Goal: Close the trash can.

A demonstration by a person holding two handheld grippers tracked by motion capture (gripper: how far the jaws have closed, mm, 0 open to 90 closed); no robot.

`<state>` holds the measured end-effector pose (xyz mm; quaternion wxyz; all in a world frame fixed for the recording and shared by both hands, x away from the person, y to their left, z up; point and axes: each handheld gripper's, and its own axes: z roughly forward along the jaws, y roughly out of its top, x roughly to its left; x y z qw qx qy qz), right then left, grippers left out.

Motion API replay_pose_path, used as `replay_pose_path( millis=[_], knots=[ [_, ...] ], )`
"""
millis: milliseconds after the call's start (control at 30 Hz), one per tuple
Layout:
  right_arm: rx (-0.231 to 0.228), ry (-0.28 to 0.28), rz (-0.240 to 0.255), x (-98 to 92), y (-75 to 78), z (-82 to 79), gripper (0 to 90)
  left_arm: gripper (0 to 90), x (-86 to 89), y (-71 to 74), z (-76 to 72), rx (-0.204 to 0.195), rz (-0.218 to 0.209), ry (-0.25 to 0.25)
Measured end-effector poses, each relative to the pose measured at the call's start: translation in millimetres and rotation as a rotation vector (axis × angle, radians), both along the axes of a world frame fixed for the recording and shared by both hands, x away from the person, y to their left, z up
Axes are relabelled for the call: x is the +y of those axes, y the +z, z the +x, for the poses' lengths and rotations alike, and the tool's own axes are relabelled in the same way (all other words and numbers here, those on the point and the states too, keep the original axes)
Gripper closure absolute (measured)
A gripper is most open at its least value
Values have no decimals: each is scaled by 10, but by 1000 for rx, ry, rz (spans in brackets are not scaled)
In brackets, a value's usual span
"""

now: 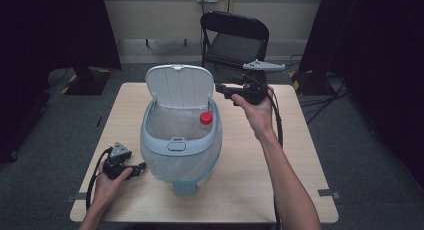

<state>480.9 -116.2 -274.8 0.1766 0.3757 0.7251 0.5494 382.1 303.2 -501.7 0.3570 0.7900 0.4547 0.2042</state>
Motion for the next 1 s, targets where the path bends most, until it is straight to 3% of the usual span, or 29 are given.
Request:
replay_pose_path(
  millis=[333, 600, 767, 1000],
  knots=[
    [-28, 66, 90, 124, 136, 58, 305, 221, -9, -3, 1, 0, -3, 9],
    [-47, 84, 117, 136, 210, 80, 293, 221, -8, -1, 0, -1, 1, 10],
    [-22, 123, 146, 125, 202, 59, 305, 220, -7, -1, -3, 0, 1, 10],
    [-22, 166, 133, 121, 178, -45, 277, 219, -7, -1, -3, 0, 1, 10]
  ],
)
